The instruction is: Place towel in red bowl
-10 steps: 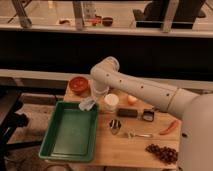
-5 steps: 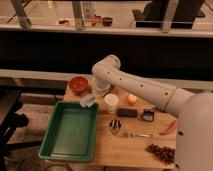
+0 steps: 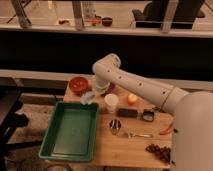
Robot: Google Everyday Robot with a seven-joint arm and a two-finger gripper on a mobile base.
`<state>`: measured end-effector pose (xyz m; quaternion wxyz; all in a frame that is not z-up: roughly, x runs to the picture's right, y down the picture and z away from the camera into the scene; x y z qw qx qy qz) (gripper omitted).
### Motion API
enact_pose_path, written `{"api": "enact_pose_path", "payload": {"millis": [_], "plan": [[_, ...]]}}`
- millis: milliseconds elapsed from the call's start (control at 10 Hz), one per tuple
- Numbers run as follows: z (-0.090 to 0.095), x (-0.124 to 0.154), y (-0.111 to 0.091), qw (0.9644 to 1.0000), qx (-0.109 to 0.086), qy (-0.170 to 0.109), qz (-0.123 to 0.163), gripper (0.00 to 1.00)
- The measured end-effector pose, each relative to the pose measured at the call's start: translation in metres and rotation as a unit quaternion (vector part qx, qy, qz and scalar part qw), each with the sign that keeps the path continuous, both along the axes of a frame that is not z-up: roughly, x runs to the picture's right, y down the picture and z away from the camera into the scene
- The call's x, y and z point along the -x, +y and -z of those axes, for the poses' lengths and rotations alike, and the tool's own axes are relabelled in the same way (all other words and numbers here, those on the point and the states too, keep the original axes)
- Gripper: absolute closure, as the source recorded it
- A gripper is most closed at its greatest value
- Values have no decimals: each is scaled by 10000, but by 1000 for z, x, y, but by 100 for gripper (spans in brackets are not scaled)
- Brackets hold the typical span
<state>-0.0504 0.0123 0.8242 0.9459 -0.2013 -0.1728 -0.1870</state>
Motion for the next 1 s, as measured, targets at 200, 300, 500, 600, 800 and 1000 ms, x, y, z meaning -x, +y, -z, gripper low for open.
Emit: {"api": "enact_pose_path", "payload": {"millis": [200,300,500,600,800,1000], "plan": [[2,6,2,9999,-49,-83,29,100],[1,11,0,9998,-149,-131,65,100],[1,40,0,9990,-279,-309,172,100],[0,56,-3,9981,-398,-417,223,100],[-6,72,-8,9966,-540,-552,273,100],[-14,83,-16,9951,-666,-661,304,100]]}}
